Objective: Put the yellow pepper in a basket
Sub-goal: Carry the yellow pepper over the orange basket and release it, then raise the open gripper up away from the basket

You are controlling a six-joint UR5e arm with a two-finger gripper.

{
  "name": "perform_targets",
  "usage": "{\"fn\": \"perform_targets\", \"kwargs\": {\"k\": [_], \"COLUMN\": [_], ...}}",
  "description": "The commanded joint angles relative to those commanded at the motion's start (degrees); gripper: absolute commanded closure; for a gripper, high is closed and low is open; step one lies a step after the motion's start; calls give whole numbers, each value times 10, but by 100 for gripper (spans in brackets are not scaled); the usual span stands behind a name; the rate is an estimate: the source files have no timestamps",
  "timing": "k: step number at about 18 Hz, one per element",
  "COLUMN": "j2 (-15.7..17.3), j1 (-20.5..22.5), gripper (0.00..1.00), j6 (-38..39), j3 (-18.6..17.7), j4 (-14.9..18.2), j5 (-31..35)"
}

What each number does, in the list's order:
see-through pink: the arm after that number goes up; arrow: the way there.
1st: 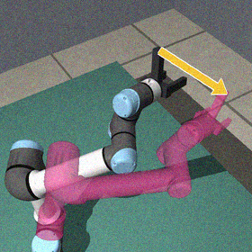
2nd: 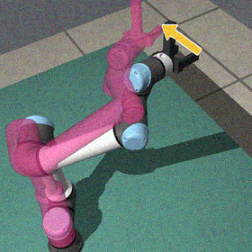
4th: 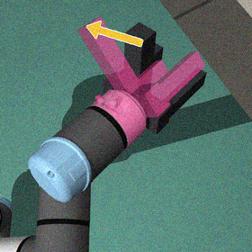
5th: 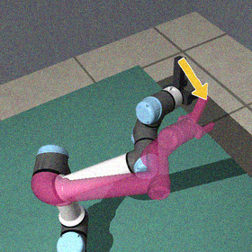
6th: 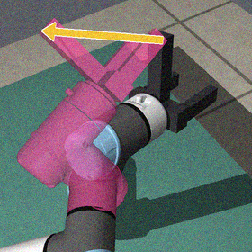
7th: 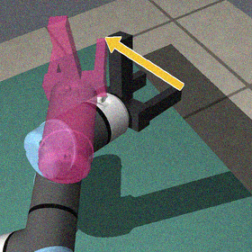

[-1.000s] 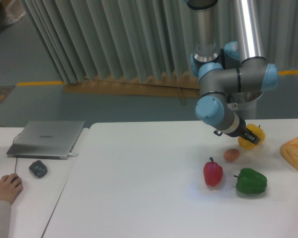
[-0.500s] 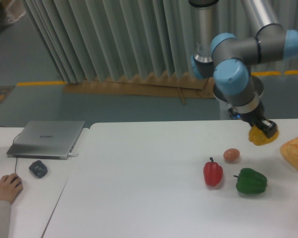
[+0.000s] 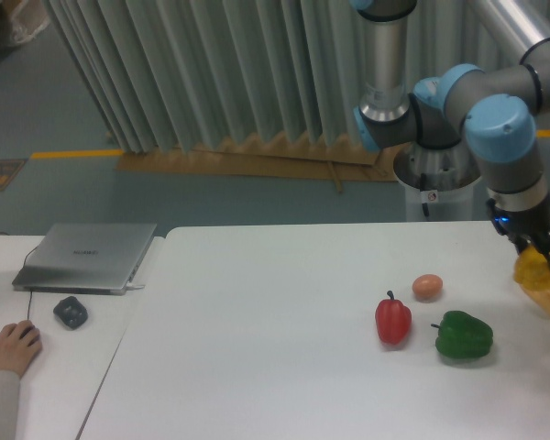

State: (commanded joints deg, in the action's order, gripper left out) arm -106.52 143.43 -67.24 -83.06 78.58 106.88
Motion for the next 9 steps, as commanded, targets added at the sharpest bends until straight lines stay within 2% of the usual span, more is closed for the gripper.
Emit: {"fn": "perform_targets", "kwargs": {"k": [2,4,6,8,9], "j2": [-6,-15,-24,-37,-40], "j1": [9,21,26,32,38], "gripper": [48,48,48,48,48], "j6": [0,1,0,-9,-17], "j3": [4,5,6,7,8], "j4": [-30,-75,-102,-145,-155], "j5": [-5,-20,-21,-21,-21]}}
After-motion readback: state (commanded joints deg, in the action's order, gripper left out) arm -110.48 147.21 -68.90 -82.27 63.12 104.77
